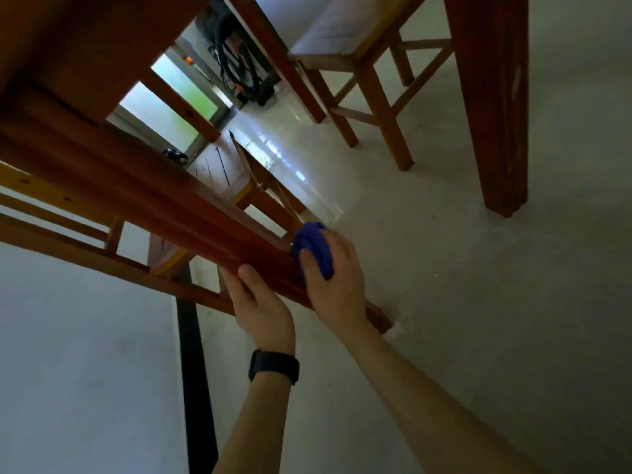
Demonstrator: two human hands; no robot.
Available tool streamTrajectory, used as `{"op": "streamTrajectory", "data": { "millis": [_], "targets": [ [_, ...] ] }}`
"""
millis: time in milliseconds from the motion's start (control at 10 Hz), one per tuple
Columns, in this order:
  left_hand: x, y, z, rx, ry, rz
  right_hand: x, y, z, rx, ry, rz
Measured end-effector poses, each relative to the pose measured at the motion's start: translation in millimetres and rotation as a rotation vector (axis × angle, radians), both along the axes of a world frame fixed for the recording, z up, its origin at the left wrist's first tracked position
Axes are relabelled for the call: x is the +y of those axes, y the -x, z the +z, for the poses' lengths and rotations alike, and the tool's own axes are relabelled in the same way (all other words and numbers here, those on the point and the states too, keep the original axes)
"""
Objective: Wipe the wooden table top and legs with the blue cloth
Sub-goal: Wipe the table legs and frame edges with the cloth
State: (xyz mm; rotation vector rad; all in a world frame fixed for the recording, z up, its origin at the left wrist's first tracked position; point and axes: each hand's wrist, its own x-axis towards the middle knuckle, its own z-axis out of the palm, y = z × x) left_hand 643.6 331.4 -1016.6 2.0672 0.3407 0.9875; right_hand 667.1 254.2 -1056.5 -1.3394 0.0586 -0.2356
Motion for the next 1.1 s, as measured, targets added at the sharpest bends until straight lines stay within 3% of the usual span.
{"op": "streamTrajectory", "data": {
  "millis": [100, 200, 300, 400, 500, 600, 700, 800, 900, 1000, 1100],
  "targets": [
    [-0.7, 1.8, 2.6, 0.017, 0.007, -0.012, 18.2, 23.9, -50.3, 0.013, 0.145, -0.026],
    [-2.3, 4.2, 4.5, 0.034, 0.050, -0.036, 6.2, 46.2, -142.7, 0.439, 0.442, 0.203],
    [-0.2, 8.0, 4.3, 0.058, 0.075, -0.073, -8.4, 70.5, -191.5, 0.782, 0.415, 0.294],
    [6.2, 14.3, -1.1, 0.114, 0.093, -0.115, -3.6, 65.1, -193.6, 0.916, 0.199, 0.046],
    [15.7, 20.8, -16.3, 0.234, 0.119, -0.121, 8.6, 46.6, -163.5, 0.815, 0.017, -0.063],
    [24.7, 27.3, -37.3, 0.359, 0.171, -0.139, 35.1, 36.0, -108.1, 0.555, -0.177, -0.038],
    [32.1, 29.5, -44.8, 0.460, 0.217, -0.137, 59.9, 60.3, -106.8, 0.276, 0.091, -0.071],
    [33.0, 29.9, -42.1, 0.465, 0.205, -0.159, 43.5, 66.5, -144.4, 0.447, 0.320, 0.188],
    [39.8, 34.6, -55.7, 0.586, 0.145, -0.271, 11.0, 47.3, -219.7, 0.184, -0.122, 1.344],
    [55.5, 46.3, -97.6, 0.979, 0.097, -0.463, 8.2, 48.9, -180.5, 0.477, -0.859, 1.197],
    [66.6, 62.3, -133.6, 1.137, 0.285, -0.578, 26.2, 73.9, -132.7, 0.861, -0.649, 0.583]
  ]
}}
